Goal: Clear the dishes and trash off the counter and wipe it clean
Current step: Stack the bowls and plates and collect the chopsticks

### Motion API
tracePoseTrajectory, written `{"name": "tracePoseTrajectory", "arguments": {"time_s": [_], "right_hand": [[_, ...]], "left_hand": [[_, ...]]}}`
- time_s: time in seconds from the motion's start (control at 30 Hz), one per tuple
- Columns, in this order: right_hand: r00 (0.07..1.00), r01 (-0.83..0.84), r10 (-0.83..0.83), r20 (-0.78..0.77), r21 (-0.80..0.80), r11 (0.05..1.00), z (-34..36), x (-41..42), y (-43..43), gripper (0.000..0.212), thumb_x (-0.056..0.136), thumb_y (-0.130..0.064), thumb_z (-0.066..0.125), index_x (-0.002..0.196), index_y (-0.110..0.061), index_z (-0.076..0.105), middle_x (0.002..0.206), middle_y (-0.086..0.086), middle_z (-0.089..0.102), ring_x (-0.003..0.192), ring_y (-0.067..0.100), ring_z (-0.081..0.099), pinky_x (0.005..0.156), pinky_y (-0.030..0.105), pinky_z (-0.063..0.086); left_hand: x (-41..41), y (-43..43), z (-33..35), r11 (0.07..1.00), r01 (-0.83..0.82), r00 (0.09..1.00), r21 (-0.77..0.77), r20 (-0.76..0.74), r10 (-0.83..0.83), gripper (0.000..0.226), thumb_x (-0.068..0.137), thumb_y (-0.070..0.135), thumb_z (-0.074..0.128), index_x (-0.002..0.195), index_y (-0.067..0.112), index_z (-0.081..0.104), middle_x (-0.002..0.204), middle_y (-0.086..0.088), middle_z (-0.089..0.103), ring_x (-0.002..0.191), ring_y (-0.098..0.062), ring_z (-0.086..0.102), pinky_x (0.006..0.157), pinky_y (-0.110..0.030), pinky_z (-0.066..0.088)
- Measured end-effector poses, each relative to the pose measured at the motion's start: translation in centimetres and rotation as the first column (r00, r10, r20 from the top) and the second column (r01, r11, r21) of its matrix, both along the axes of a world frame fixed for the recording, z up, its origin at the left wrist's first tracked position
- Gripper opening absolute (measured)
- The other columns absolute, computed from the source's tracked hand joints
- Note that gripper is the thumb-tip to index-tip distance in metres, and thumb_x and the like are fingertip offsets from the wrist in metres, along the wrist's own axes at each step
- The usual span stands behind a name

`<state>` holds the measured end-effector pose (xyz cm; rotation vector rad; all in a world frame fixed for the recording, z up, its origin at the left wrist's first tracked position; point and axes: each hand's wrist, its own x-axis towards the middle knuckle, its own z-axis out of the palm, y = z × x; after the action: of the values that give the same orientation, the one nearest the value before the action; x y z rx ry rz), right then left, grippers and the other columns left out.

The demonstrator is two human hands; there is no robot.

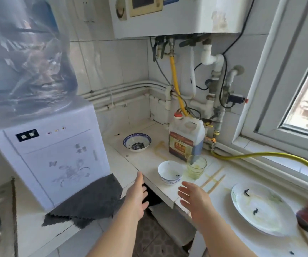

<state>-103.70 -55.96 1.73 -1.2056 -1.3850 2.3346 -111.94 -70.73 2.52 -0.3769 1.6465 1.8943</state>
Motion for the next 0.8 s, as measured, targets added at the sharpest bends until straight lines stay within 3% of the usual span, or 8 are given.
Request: {"name": "tracePoseTrajectory", "arguments": {"time_s": [0.13,0.3,0.47,0.57,0.8], "right_hand": [[0.998,0.007,-0.009,0.058,0.044,0.999,-0.8,-2.3,3.3,0.023,0.098,-0.014,0.046,0.117,-0.006,0.058,0.112,0.011,0.063,0.104,0.026,0.060,0.098,0.040,0.047],[0.989,-0.043,0.033,0.144,0.068,0.997,-2.1,-5.5,5.1,0.027,0.097,-0.006,0.044,0.120,-0.001,0.058,0.101,0.013,0.062,0.105,0.029,0.061,0.095,0.041,0.047],[0.968,-0.116,0.094,0.233,0.083,0.990,-3.4,-6.8,5.4,0.037,0.095,-0.001,0.044,0.132,0.005,0.047,0.115,0.022,0.059,0.109,0.034,0.060,0.101,0.045,0.043],[0.963,-0.104,0.086,0.257,0.058,0.993,-3.9,-7.8,6.0,0.037,0.095,-0.004,0.045,0.132,0.000,0.048,0.094,0.008,0.057,0.098,0.026,0.062,0.096,0.042,0.047],[0.944,-0.043,0.025,0.328,0.047,0.998,-4.4,-9.6,5.8,0.044,0.096,-0.012,0.046,0.140,-0.010,0.042,0.102,0.005,0.058,0.095,0.023,0.063,0.077,0.034,0.054]], "left_hand": [[-2.9,3.0,-0.1,1.000,0.017,1.000,-0.011,0.024,-0.017,0.069,0.093,0.058,0.040,0.144,0.011,0.038,0.145,-0.012,0.044,0.130,-0.028,0.045,0.104,-0.045,0.037],[-6.8,5.1,0.0,0.999,-0.040,0.999,-0.037,-0.002,0.040,0.063,0.096,0.051,0.042,0.143,0.010,0.039,0.141,-0.014,0.048,0.118,-0.027,0.054,0.098,-0.043,0.043],[-9.6,6.6,-1.0,0.995,-0.072,0.997,-0.066,0.027,0.074,0.059,0.097,0.048,0.042,0.141,0.009,0.041,0.137,-0.015,0.051,0.116,-0.028,0.056,0.091,-0.040,0.045],[-11.7,7.8,-1.5,0.995,-0.062,0.997,-0.081,0.042,0.065,0.059,0.097,0.047,0.042,0.141,0.008,0.041,0.137,-0.015,0.051,0.116,-0.029,0.056,0.090,-0.041,0.045],[-16.8,9.0,-3.6,0.994,-0.050,0.993,-0.094,0.105,0.060,0.055,0.099,0.045,0.040,0.141,0.010,0.038,0.133,-0.016,0.054,0.114,-0.030,0.057,0.090,-0.042,0.046]]}}
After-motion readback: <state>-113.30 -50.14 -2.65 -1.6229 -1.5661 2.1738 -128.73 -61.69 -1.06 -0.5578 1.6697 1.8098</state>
